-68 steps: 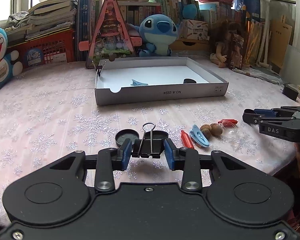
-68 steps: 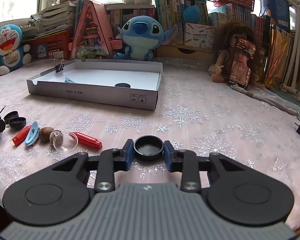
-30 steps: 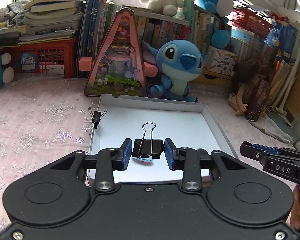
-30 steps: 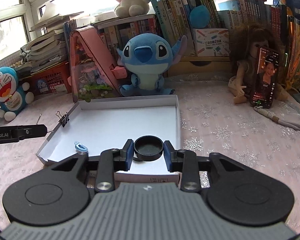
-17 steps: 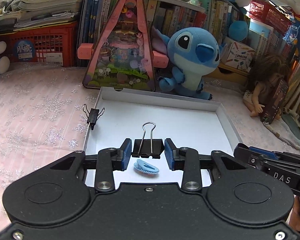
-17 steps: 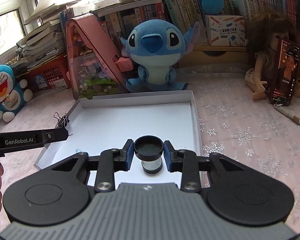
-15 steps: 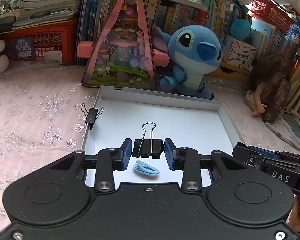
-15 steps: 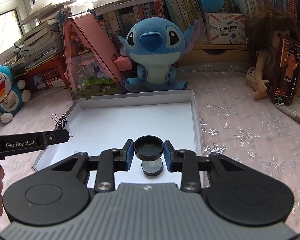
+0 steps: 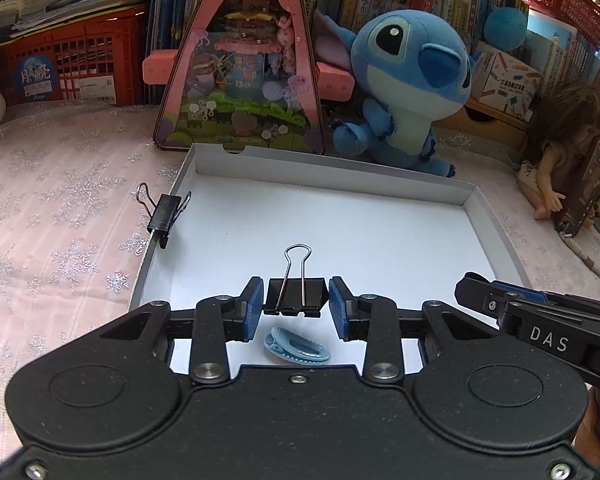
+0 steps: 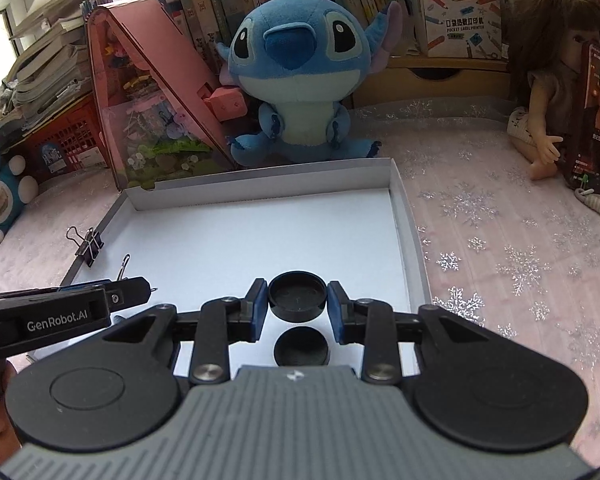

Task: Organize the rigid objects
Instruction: 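Carry both into the tray while the right tool sets the cap beside the black lid, then lower the binder clip onto the tray floor and open the left tool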

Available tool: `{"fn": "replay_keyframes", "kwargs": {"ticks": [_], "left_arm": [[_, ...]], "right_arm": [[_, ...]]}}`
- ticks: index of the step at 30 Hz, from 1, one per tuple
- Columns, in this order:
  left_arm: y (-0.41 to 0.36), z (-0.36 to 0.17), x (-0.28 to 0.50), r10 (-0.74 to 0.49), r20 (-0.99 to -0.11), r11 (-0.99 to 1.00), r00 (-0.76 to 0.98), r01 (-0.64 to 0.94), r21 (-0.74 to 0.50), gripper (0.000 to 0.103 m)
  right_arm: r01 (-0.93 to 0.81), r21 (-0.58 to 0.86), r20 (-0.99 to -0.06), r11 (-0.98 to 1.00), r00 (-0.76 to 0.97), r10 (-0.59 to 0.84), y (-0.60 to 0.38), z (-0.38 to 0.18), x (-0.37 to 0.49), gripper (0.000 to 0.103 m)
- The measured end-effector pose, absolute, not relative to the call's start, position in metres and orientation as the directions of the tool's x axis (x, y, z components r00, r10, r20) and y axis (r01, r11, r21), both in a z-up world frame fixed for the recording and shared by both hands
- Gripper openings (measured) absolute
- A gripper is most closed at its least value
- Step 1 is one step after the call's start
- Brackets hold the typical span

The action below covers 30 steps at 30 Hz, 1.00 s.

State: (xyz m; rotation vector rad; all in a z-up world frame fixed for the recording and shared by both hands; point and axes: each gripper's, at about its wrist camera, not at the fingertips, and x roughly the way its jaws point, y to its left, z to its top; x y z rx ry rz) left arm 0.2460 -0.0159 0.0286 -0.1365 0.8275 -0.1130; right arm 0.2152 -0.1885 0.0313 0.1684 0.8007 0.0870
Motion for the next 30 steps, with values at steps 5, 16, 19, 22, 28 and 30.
{"fn": "replay_keyframes", "kwargs": {"ticks": [5,16,19,22,28,30], "left_arm": [[-0.018,0.024,0.248,-0.143,-0.723,0.988,0.676,0.051,-0.147,0.033],[-0.025,0.014,0.251,-0.117,-0.728,0.993,0.675,0.054,-0.109,0.033],[-0.024,0.012,0.251,-0.112,-0.726,0.993,0.679,0.052,-0.104,0.033],[-0.024,0.012,0.251,-0.110,-0.723,0.994,0.682,0.055,-0.099,0.033],[-0.026,0.010,0.249,-0.101,-0.716,0.995,0.691,0.056,-0.086,0.033],[-0.027,0.010,0.249,-0.096,-0.714,0.995,0.693,0.056,-0.080,0.033]], "right_arm": [[-0.012,0.160,-0.713,0.987,0.690,0.124,-0.187,0.025,0.220,0.038],[-0.024,0.099,-0.722,0.995,0.686,0.089,-0.176,0.013,0.227,0.038],[-0.027,0.092,-0.720,0.995,0.689,0.085,-0.174,0.013,0.226,0.038],[-0.031,0.085,-0.719,0.996,0.690,0.083,-0.173,0.013,0.226,0.037],[-0.038,0.071,-0.716,0.997,0.694,0.077,-0.171,0.012,0.225,0.037],[-0.037,0.068,-0.715,0.997,0.695,0.074,-0.171,0.012,0.225,0.037]]}}
